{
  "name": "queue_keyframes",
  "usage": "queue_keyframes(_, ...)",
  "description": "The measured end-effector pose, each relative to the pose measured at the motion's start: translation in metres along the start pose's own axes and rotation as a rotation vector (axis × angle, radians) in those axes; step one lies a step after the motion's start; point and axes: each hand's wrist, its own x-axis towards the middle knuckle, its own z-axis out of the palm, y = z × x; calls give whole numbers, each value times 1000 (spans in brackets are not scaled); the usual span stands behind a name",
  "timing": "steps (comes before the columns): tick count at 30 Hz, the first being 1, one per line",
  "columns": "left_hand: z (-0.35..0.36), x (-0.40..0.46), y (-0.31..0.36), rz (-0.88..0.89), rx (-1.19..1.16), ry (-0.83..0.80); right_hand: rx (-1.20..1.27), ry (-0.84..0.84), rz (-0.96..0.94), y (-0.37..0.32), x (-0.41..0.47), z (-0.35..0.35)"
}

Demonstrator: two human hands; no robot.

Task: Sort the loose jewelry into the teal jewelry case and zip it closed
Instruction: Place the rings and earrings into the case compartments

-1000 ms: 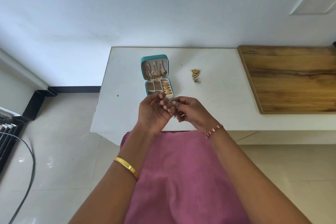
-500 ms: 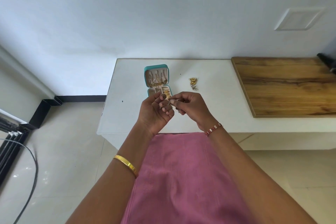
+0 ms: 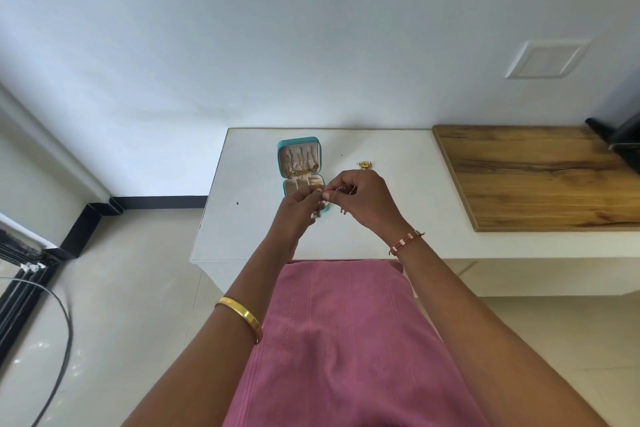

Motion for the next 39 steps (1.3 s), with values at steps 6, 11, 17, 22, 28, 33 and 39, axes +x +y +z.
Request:
queue_keyframes(6,0,-5,4,113,-82,-34,-91,67,-35,-6,0,-4)
queue_keyframes(11,3,-8,4,178,-51,-49,-53,88,-7,-8,-1,-7)
queue_keyframes(17,4,-8,6,160,-82,3,-10,88,23,-8,-3,-9)
queue_keyframes(22,4,-8,7,162,-80,-18,97,31,128,-4,-4,-15)
queue_keyframes(28,5,-8,4,198,34,-40,199,-60,176,-6,-4,-15)
queue_keyframes(33,5,-7,5,195,54,-25,180,-39,147,-7,0,-14)
queue_keyframes(39,-3,0,-5,72,2,53,294,43,187,-2,11,-15)
